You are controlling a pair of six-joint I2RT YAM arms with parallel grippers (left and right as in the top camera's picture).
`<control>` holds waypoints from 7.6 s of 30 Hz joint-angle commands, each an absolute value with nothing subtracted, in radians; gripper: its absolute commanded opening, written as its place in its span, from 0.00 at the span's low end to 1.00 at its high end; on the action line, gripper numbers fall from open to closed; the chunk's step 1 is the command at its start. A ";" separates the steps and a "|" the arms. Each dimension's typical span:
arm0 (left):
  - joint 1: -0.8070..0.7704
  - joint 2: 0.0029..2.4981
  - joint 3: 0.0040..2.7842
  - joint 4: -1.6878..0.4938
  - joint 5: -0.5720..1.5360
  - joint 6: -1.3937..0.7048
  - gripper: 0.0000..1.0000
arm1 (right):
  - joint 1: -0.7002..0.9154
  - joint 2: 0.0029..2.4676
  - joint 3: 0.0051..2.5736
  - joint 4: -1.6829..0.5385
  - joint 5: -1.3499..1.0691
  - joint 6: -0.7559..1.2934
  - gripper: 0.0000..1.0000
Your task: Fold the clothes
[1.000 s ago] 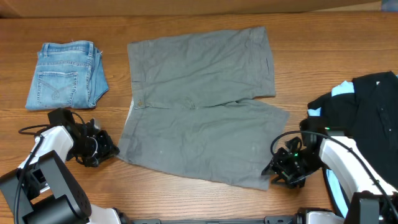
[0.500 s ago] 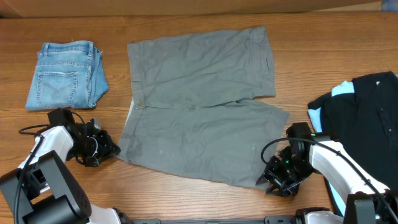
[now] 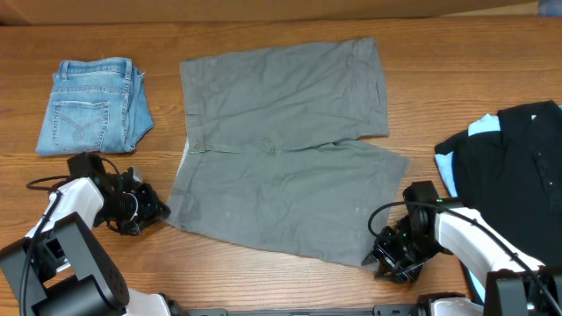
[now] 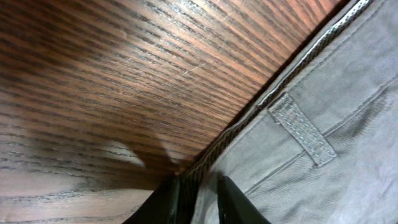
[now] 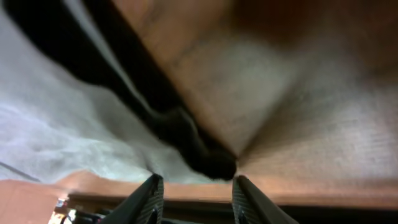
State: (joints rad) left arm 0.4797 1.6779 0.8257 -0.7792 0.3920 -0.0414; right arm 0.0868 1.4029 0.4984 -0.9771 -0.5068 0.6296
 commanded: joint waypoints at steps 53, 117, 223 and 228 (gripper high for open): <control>0.477 1.379 1.000 -1.094 0.334 -0.128 0.51 | 0.091 1.053 1.022 -1.222 -0.307 0.699 0.04; 0.476 1.386 0.369 -0.435 0.550 -0.293 0.20 | 0.091 1.120 1.022 -1.203 -0.292 0.619 0.04; 0.295 1.443 0.931 -0.867 0.492 0.090 0.44 | 0.091 1.660 1.716 -1.240 -0.159 0.542 0.04; 0.292 1.542 0.931 -0.794 0.553 0.156 0.53 | 0.091 1.660 1.716 -1.254 -0.159 0.542 0.04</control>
